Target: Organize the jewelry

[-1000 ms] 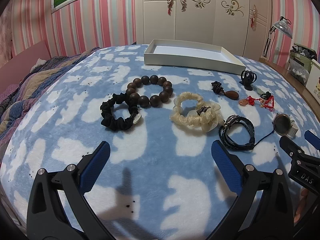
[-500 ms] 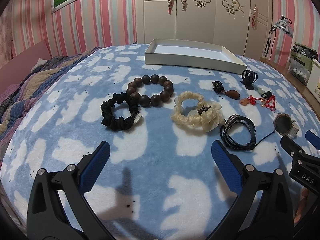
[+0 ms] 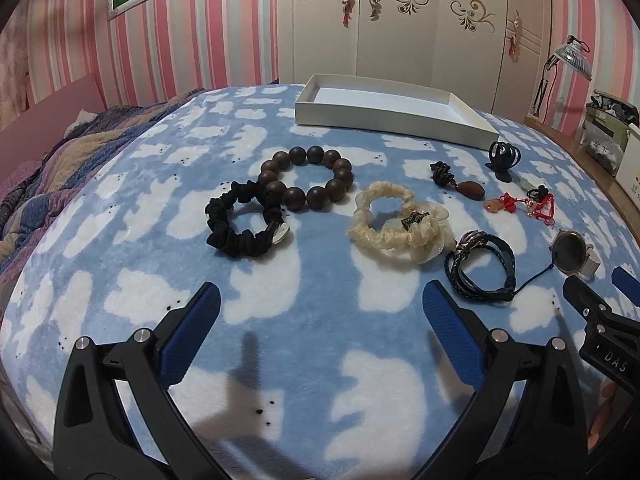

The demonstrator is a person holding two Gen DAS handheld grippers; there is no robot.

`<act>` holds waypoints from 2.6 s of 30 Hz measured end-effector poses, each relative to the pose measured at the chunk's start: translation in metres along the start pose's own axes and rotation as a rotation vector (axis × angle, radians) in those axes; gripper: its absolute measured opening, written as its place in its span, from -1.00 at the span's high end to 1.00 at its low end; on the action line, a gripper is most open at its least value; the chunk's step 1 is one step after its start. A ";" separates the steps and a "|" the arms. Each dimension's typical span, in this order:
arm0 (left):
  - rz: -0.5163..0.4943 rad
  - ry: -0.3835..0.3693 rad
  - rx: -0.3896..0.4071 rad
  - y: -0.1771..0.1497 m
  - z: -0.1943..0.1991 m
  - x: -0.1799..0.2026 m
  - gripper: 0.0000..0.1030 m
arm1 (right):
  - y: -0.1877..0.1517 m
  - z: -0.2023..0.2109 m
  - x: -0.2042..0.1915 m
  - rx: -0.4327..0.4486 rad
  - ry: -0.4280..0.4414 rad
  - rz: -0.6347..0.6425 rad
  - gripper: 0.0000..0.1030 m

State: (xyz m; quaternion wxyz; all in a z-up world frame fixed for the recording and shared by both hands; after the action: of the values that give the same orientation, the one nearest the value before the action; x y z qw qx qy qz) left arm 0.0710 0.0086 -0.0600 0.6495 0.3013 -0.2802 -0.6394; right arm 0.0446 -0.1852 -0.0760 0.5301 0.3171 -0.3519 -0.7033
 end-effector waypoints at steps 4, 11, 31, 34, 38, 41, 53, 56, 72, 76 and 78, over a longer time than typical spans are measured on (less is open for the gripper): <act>-0.013 0.018 0.016 0.001 0.003 0.001 -0.94 | 0.000 -0.001 0.001 -0.007 -0.005 -0.007 -0.97; -0.004 0.018 0.016 0.002 0.003 -0.002 -0.94 | 0.000 0.001 -0.003 0.003 -0.025 0.012 -0.97; 0.008 0.008 0.020 0.002 0.004 -0.002 -0.94 | -0.001 0.002 -0.004 -0.012 -0.041 0.027 -0.97; 0.007 0.009 0.020 0.002 0.005 -0.002 -0.94 | -0.001 0.002 -0.004 -0.013 -0.042 0.029 -0.97; 0.006 0.008 0.015 0.001 0.004 -0.002 -0.94 | -0.001 0.001 -0.004 -0.013 -0.043 0.034 -0.97; 0.003 0.011 0.007 0.000 0.002 -0.002 -0.94 | -0.002 0.001 -0.006 -0.013 -0.042 0.037 -0.97; 0.008 0.019 -0.044 -0.003 -0.006 -0.004 -0.94 | -0.004 -0.001 -0.005 -0.031 -0.033 0.025 -0.97; 0.006 0.014 -0.071 -0.005 -0.010 -0.004 -0.94 | -0.005 -0.002 -0.005 -0.041 -0.017 0.015 -0.97; -0.011 -0.008 -0.035 0.067 -0.010 -0.025 -0.94 | 0.050 -0.011 0.005 -0.087 0.040 -0.006 -0.97; -0.063 -0.038 -0.063 0.087 -0.015 -0.024 -0.94 | 0.075 -0.014 0.002 -0.071 -0.038 0.065 -0.97; -0.071 -0.037 -0.073 0.093 -0.020 -0.026 -0.94 | 0.084 -0.021 0.003 -0.075 -0.041 0.065 -0.97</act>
State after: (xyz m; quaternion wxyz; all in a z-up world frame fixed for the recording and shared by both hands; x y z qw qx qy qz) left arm 0.1465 0.0348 -0.0028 0.6317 0.2751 -0.2579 -0.6773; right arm 0.1048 -0.2072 -0.0176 0.5568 0.2708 -0.3461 -0.7049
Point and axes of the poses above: each gripper's, at about its wrist camera, not at the fingertips, and z roughly against the way its jaws point, x to its right, y to its top, the point moved 8 cm from there along -z, roughly the way its jaws point, and after that the axes turned 2 degrees about y, right-handed, at the moved point
